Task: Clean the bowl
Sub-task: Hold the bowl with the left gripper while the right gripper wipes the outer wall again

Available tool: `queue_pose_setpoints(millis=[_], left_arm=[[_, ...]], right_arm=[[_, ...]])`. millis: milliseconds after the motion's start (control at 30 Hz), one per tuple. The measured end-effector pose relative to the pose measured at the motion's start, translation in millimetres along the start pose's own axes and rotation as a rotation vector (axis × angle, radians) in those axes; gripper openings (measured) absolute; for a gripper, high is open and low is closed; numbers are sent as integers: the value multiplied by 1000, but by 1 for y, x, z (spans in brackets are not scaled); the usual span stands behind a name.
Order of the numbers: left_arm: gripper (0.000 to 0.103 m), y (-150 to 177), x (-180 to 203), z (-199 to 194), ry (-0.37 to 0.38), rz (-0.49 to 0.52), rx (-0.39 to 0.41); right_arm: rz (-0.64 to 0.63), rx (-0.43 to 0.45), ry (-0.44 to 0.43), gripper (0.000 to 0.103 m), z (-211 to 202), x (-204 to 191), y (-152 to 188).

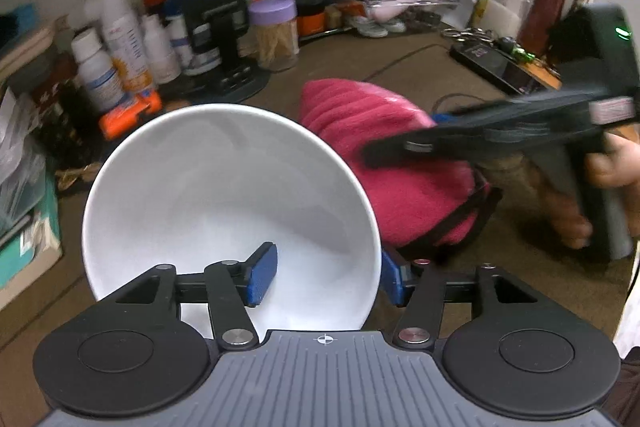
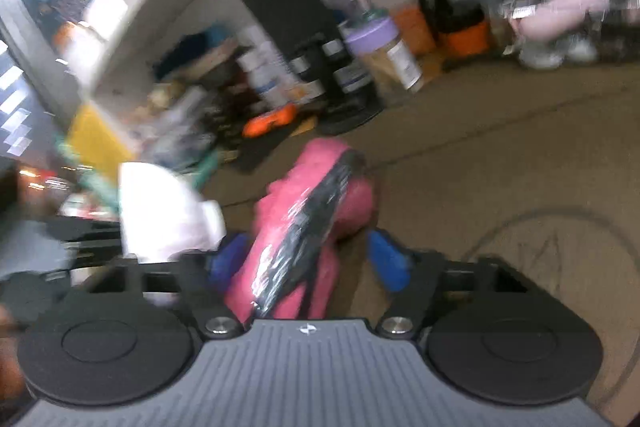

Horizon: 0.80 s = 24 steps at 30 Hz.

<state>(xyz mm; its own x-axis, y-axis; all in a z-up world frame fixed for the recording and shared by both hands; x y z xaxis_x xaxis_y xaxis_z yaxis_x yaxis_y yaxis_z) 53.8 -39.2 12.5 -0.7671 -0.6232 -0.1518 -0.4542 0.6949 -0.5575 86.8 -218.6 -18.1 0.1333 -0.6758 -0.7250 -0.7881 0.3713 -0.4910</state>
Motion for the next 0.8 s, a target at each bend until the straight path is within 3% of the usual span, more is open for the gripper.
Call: queue_pose_setpoints(millis=[33,200,267,400,600,733,800], left_arm=[[58,0,1,2,-1,3,0],[60,4,-1,4,19,-21,21],[60,5,-3,4,31,-29,26],[60,6,-8,-1,50,-28,24],[61,13,-18,-3,11,-9,-33],[62,15,-14,2,-41,27,-74],[63,14,-12,3,-53,35,-85]], right_arm=[[10,-15,-33,22,5,1,-3],[-184,-62,-116,19,1,-9,-12],[-129,-91,-199,19,1,-5,-23],[-6,-245,-368,20,14,-4,-29],[-131,-420,-363,20,-6,-10,22],[-119,-369,-400,20,-24,-7,23],[-88,-300,-399,20,-17,-8,3]])
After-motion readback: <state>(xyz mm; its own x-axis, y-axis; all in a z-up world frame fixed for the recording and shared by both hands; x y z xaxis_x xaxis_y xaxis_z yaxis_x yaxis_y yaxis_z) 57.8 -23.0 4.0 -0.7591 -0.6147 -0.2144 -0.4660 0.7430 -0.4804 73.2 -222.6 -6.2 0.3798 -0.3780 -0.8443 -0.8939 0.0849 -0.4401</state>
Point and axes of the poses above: each gripper's, at about its wrist camera, not at the fingertips, and z roughly the way its jaws point, x to its right, y to its underside, the point moved 3 cm from there along z, roughly the way its jaws point, and after that the axes turned 15 degrees about z, right-handed, at the moved point
